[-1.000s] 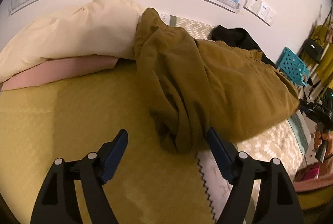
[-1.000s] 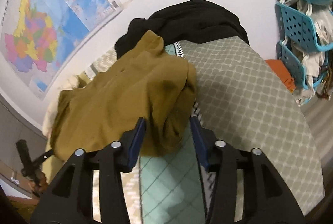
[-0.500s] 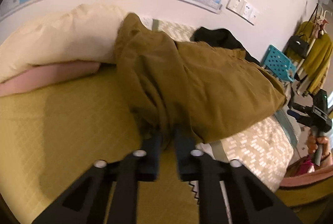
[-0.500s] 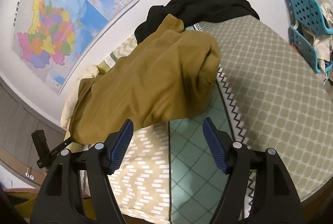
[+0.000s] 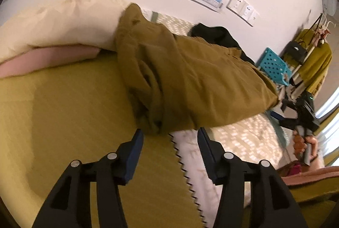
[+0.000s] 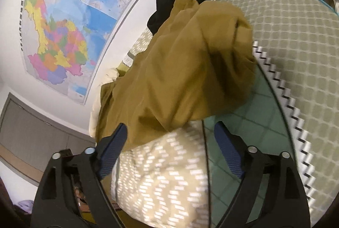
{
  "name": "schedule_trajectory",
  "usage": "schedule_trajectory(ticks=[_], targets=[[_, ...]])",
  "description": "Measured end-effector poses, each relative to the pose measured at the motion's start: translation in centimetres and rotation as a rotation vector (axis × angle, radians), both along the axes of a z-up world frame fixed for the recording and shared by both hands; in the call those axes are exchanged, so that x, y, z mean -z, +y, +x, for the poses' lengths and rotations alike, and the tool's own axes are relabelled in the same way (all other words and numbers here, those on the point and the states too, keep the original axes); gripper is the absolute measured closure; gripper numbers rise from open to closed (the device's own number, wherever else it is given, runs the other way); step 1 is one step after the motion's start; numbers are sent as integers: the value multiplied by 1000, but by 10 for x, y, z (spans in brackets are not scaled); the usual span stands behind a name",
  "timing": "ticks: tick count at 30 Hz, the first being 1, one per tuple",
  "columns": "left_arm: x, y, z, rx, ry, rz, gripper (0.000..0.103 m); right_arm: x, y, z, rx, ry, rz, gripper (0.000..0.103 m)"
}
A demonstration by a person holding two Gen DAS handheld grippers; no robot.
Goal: Fold large clothes
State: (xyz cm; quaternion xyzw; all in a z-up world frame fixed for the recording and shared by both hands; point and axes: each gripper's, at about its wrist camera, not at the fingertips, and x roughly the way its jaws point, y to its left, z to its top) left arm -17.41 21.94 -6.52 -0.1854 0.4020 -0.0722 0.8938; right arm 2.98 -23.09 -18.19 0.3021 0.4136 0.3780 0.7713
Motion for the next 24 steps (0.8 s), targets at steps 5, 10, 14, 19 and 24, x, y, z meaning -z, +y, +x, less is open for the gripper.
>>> schedule_trajectory(ticks=[5,10,14,19,24], targets=[[7,-14,5,40,25,-88,39,-3,16,14,13,13,13,13],[21,-24,24,50,71,-190,37,-5,30,17,30,12,-18,8],[28,-21,38,6,84,-274,26,-3,30,18,51,19,-2,7],[30,-19,48,-87,66,-359,15,-4,31,19,69,22,-3,6],[28,-15,60,-164,51,-406,7,-5,35,21,119,17,-3,5]])
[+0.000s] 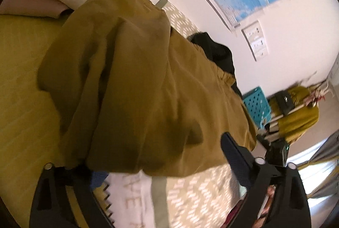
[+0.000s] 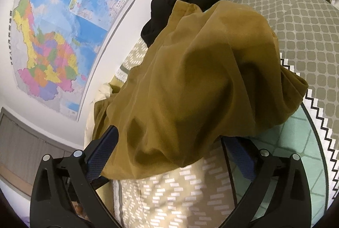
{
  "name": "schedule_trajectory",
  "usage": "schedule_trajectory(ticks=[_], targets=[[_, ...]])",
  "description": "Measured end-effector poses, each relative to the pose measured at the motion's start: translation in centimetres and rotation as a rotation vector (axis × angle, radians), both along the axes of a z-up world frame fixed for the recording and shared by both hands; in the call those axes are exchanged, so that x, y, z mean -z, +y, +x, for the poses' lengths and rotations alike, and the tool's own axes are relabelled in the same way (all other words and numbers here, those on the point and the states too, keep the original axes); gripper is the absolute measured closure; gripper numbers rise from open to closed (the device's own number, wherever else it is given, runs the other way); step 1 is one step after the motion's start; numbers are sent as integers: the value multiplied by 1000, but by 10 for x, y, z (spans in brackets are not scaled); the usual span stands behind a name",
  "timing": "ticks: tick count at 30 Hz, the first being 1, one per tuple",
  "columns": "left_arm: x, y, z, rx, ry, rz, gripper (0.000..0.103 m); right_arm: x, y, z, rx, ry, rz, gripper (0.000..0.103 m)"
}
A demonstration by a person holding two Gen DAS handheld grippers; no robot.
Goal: Fold large clothes
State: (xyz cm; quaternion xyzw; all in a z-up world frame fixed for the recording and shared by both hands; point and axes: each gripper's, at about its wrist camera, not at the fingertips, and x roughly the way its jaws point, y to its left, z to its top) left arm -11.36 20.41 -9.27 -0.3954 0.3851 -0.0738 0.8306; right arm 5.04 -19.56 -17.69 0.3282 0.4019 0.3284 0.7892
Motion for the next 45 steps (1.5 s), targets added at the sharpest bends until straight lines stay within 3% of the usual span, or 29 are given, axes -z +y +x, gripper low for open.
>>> schedule_trajectory(ticks=[8,14,21,30,36,38,41,45], targets=[[-7,-15,16,-76,38,83,8,0,9,1,109,-8,-14,4],[-13,-29,21,-128,76,216,22,-2,15,6,150,-33,-27,5],[-10,-29,17,-141,58,242,23,-1,15,8,145,-37,-33,5],[-9,-35,22,-120,29,244,7,-2,21,12,151,-36,-62,4],[-9,-35,24,-126,35,237,7,-2,23,13,146,-45,-83,4],[-10,-35,25,-121,47,242,9,-2,23,13,150,-47,-96,11],[-10,-31,23,-129,58,229,16,-3,22,15,153,-53,-124,31],[-10,-24,20,-138,72,202,25,0,15,17,133,-45,-100,39]])
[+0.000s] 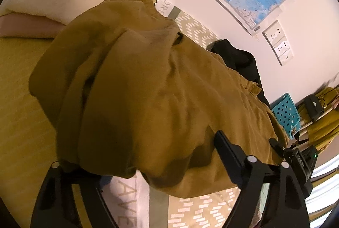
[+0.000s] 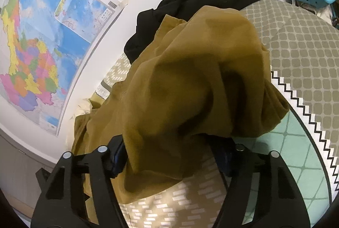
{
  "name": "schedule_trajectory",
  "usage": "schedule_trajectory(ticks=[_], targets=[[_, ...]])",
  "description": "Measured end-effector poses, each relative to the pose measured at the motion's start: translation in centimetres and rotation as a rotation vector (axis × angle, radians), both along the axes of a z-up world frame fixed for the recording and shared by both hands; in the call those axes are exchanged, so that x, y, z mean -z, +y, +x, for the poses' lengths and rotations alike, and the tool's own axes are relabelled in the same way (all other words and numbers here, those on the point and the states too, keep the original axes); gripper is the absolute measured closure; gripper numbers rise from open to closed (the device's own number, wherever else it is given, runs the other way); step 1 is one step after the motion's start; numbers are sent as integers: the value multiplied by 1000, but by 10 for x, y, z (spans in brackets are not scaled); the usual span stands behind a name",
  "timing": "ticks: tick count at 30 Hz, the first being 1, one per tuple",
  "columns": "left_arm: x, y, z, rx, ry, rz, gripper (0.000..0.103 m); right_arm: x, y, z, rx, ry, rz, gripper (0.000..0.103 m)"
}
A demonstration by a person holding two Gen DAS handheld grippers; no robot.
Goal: Fold large clothes
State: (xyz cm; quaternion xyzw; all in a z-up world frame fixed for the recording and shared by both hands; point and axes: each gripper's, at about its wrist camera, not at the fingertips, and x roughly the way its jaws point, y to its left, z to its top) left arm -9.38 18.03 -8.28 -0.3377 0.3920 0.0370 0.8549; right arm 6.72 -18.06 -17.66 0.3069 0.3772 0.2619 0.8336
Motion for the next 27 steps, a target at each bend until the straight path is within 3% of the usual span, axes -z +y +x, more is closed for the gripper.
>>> schedule_trajectory(ticks=[5,7,8,10,13,14,15,16,18,21,22,24,27], targets=[[0,4,-1,-1,7,-6,33,1,-2,1,-21,-6,26,42],[0,6,-1,6,9,-15,33,5,-6,4,-28,17,88,31],[1,7,0,15,6,-24,32,7,-8,6,-33,29,135,21],[2,9,3,38,-1,-52,24,7,-7,11,-38,37,166,18],[3,11,4,20,-8,-84,23,4,3,12,-41,6,105,18],[3,11,4,22,-7,-83,23,2,6,11,-44,-4,84,22],[3,11,5,20,-1,-81,25,1,8,10,-34,-10,52,34],[2,11,5,14,5,-71,37,2,8,12,-40,-10,46,39],[3,14,5,11,20,-60,52,2,5,14,-64,-14,67,62],[-1,17,3,11,3,-73,59,-2,5,13,-98,-19,89,68],[-2,17,3,12,2,-69,59,-1,5,13,-100,-16,94,67],[-1,18,5,15,10,-69,57,4,0,17,-105,23,150,55],[8,27,8,15,8,-162,44,10,-4,24,-103,66,257,35]])
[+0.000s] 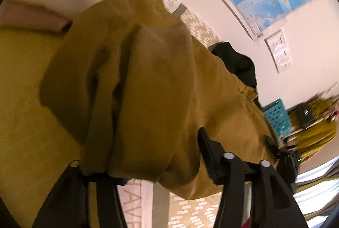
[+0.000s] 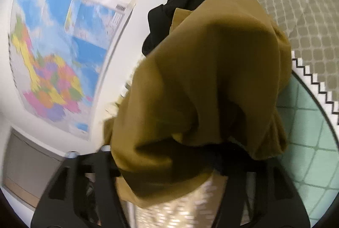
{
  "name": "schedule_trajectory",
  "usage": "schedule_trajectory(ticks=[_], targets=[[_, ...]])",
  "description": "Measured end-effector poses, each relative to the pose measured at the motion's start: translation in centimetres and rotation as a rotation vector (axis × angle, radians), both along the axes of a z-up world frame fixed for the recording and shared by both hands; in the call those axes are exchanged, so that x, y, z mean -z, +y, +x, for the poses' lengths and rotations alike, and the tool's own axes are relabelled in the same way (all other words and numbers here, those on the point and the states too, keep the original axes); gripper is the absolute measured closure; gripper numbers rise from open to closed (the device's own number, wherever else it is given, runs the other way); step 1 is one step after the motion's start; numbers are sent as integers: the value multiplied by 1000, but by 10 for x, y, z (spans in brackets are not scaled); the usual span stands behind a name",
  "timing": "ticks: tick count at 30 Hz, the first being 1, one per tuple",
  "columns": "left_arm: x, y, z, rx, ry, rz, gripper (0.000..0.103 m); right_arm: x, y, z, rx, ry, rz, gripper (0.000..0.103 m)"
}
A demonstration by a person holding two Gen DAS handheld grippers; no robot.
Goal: Fold large clothes
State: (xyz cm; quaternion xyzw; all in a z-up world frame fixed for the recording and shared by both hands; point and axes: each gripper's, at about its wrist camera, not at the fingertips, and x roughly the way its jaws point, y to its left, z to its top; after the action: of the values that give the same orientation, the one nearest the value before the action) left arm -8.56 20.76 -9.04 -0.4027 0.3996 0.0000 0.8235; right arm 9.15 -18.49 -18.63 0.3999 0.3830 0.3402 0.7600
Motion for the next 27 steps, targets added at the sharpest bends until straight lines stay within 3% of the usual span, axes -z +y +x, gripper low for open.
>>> schedule_trajectory(ticks=[1,4,5,6,7,9,10,15,21,27], targets=[[1,2,2,9,-17,-37,34,0,1,2,0,8,14,33],[0,2,9,26,-21,-60,28,-4,7,5,0,3,0,29],[-1,0,11,30,-15,-48,28,-5,8,5,4,-1,-12,36],[-1,-1,13,34,-11,-38,32,-7,10,6,11,-11,-46,50],[-3,-2,16,35,6,-1,51,-7,10,6,8,-21,-61,57],[-4,-1,19,39,25,22,58,-9,8,7,-12,-29,-54,69],[-6,0,18,37,21,13,64,-12,8,6,-24,-41,-53,71],[-34,-4,17,72,-27,87,69,-49,10,-6,-64,-157,-30,80],[-99,4,23,119,-135,192,72,-117,22,-12,-103,-308,-44,82],[-191,43,26,98,-268,277,75,-204,59,-18,-155,-491,-37,82]])
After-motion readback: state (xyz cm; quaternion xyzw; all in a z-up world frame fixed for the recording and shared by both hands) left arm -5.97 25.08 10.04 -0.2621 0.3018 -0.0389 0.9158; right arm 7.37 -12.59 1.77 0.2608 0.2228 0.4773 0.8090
